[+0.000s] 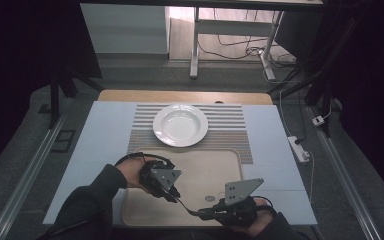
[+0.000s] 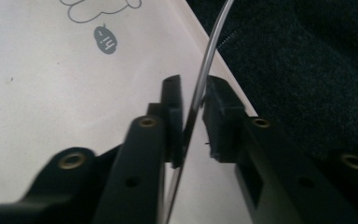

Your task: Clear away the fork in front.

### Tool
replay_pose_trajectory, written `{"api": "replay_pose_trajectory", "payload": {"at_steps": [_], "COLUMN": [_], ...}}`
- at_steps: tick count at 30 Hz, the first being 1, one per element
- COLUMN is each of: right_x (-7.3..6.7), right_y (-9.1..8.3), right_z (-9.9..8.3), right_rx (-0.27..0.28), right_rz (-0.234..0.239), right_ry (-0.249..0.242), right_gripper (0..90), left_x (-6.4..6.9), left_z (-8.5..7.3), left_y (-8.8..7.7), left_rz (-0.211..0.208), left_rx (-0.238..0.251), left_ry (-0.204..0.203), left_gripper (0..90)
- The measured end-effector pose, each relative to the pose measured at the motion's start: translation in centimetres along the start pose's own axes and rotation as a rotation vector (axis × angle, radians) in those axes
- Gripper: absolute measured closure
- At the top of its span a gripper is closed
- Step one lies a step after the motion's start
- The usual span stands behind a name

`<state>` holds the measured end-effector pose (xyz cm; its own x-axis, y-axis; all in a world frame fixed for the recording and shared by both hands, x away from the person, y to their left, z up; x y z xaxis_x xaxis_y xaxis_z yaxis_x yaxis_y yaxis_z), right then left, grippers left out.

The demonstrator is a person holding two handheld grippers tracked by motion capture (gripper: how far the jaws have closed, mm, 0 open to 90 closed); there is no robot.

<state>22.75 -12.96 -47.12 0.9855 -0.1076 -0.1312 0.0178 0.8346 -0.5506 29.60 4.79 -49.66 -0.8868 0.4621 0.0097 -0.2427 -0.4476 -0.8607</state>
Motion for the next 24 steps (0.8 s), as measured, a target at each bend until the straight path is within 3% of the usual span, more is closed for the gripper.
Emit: {"api": "replay_pose_trajectory", "payload": {"at_steps": [4, 10, 13, 18, 20, 22, 23, 24], "right_x": [-0.07, -0.02, -0.07, -0.20, 0.16, 0.29, 0.78, 0.78], "right_y": [0.09, 0.06, 0.03, 0.21, 0.23, 0.17, 0.00, 0.00], "right_z": [-0.04, -0.15, -0.17, -0.24, -0.35, -0.36, -0.32, -0.32], "right_rx": [-0.005, -0.004, 0.003, -0.004, -0.023, -0.021, -0.018, -0.018], "right_rz": [0.006, 0.037, 0.056, 0.068, 0.034, 0.026, -0.011, -0.011], "right_ry": [0.000, 0.005, -0.002, -0.008, -0.009, -0.007, 0.011, 0.011], "right_gripper": [89.8, 89.6, 89.4, 88.2, 76.0, 72.0, 61.9, 61.9], "left_x": [0.09, 0.38, 0.48, 0.66, 0.71, 0.63, 0.57, 0.51], "left_z": [0.09, 0.24, 0.27, 0.21, 0.10, -0.04, -0.11, -0.20], "left_y": [0.27, 0.30, 0.19, 0.26, 0.38, 0.41, 0.35, 0.28], "left_rz": [-0.009, -0.012, -0.030, -0.058, -0.061, -0.052, -0.046, -0.037], "left_rx": [-0.022, -0.030, -0.031, -0.035, -0.040, -0.041, -0.036, -0.028], "left_ry": [0.043, 0.158, 0.183, 0.168, 0.151, 0.123, 0.103, 0.082], "left_gripper": [81.9, 85.9, 86.5, 86.7, 86.7, 86.7, 86.6, 86.6]}}
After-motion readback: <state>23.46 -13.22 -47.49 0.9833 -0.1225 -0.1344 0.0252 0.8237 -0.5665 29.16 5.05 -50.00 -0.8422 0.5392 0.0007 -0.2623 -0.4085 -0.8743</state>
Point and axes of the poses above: each handheld gripper's, and its own axes: y roughly forward along the jaws, z roughly out of its top, x roughly to its right, the point moved 6 cm from there along y, roughly forward along the jaws, and after that the axes turned 3 degrees about -z, right-handed, at the moved point
